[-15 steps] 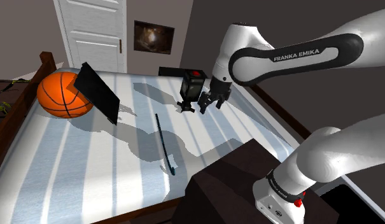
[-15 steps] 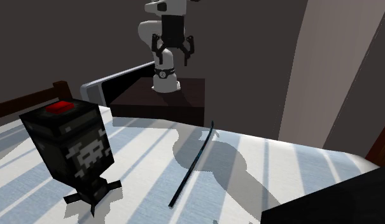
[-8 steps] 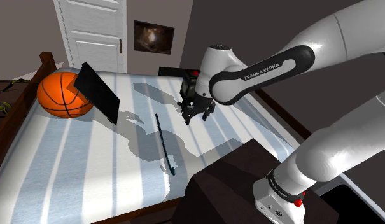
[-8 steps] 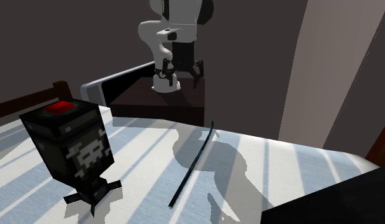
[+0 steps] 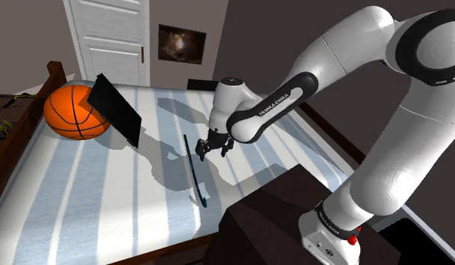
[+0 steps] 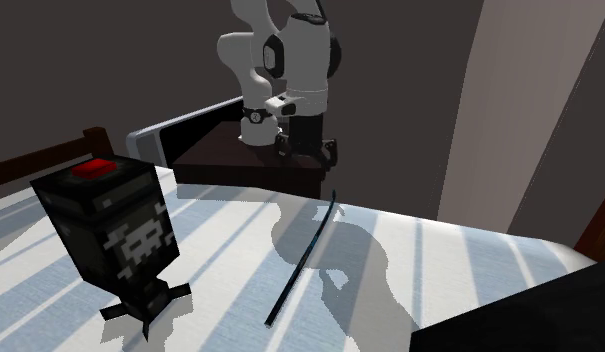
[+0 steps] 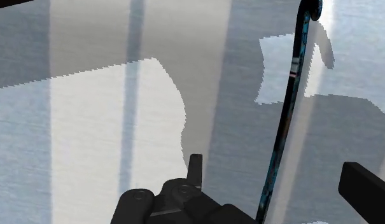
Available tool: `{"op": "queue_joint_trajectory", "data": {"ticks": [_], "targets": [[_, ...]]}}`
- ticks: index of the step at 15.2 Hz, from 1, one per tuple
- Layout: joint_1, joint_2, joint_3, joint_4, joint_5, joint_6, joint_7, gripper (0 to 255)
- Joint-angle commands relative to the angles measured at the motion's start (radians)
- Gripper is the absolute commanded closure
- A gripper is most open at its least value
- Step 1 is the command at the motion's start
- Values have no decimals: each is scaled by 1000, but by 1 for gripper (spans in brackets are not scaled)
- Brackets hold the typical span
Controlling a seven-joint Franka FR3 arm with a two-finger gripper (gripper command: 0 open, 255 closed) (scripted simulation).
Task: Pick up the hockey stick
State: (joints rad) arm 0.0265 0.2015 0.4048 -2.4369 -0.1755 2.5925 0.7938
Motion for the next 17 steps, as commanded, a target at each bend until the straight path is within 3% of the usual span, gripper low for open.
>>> {"op": "queue_joint_trajectory", "data": {"ticks": [1,7,17], "targets": [[32,90,-25,44,-62,37,84,0],[144,339,-122,212,-157,104,244,0],[188,448,-175,256,-198,172,277,0]]}}
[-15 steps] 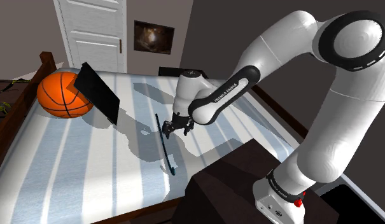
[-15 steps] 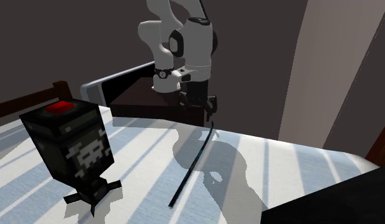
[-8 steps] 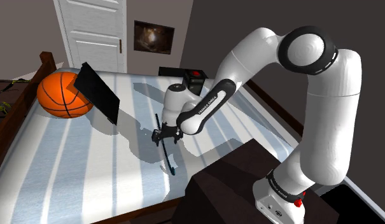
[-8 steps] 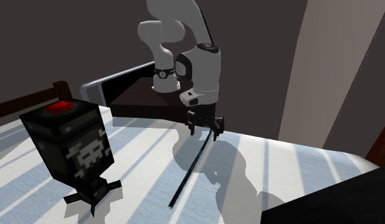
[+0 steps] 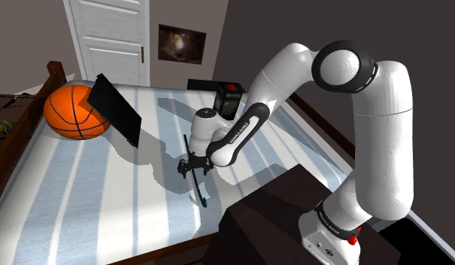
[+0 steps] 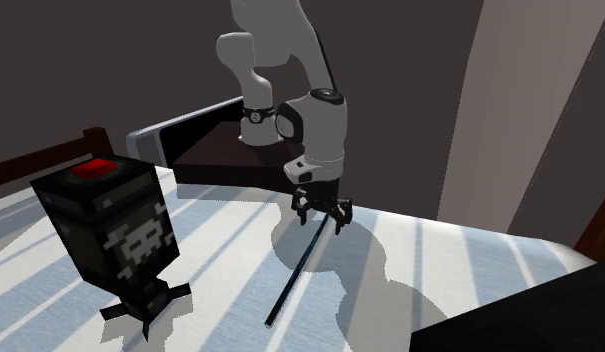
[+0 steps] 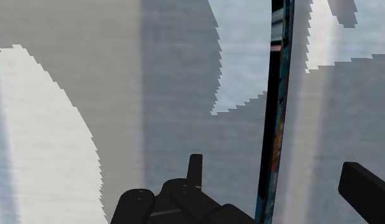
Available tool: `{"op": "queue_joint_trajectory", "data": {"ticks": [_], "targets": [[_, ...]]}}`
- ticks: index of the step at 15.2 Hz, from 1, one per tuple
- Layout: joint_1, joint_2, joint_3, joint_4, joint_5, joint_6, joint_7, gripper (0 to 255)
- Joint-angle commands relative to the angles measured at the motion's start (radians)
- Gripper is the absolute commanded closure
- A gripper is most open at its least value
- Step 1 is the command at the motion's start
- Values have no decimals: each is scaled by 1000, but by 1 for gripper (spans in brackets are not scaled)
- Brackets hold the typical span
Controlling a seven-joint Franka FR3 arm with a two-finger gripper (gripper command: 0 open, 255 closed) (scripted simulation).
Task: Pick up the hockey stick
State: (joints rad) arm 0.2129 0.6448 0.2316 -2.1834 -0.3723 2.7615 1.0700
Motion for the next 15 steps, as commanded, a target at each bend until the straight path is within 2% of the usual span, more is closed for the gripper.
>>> {"op": "queue_joint_trajectory", "data": {"ticks": [1,10,15], "targets": [[2,4,-2,2,-2,3,2,255],[2,4,-2,2,-2,3,1,255],[-25,-63,31,-24,24,-40,-18,255]]}}
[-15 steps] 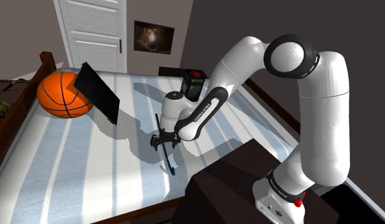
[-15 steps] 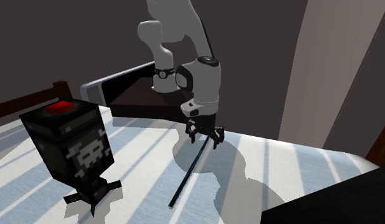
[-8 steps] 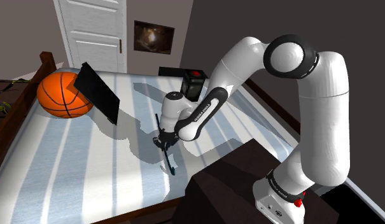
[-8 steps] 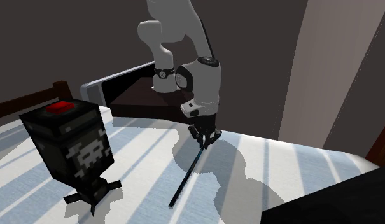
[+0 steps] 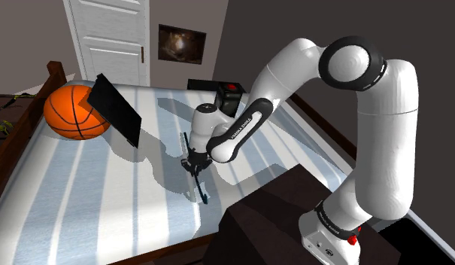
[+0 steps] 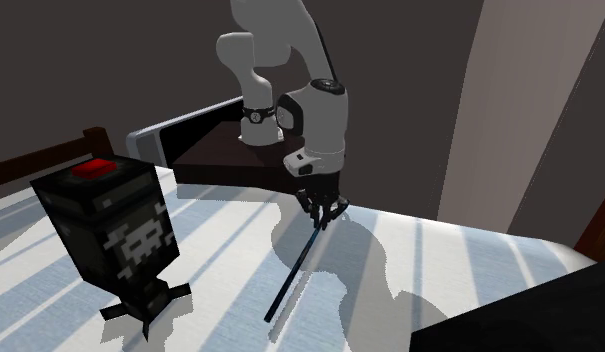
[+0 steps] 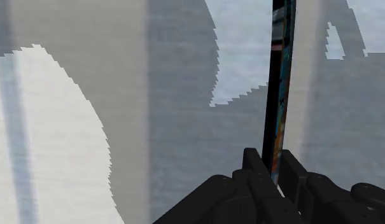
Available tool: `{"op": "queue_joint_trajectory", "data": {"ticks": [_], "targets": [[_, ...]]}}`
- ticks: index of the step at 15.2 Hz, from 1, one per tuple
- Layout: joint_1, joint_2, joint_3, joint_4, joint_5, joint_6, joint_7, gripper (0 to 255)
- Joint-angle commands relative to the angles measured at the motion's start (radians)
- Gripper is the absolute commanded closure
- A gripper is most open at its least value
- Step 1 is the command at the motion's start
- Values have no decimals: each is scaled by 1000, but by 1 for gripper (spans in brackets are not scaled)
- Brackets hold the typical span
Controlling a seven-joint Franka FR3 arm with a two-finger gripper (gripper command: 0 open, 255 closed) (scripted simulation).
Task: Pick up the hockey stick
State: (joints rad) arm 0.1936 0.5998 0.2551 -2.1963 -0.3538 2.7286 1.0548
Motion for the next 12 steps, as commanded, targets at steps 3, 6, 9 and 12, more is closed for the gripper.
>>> {"op": "queue_joint_trajectory", "data": {"ticks": [3,6,9,12], "targets": [[-21,-58,27,-25,23,-34,-16,255],[-37,-97,48,-36,43,-62,-30,255],[-52,-136,67,-46,65,-91,-45,255],[-57,-151,75,-49,73,-103,-51,255]]}}
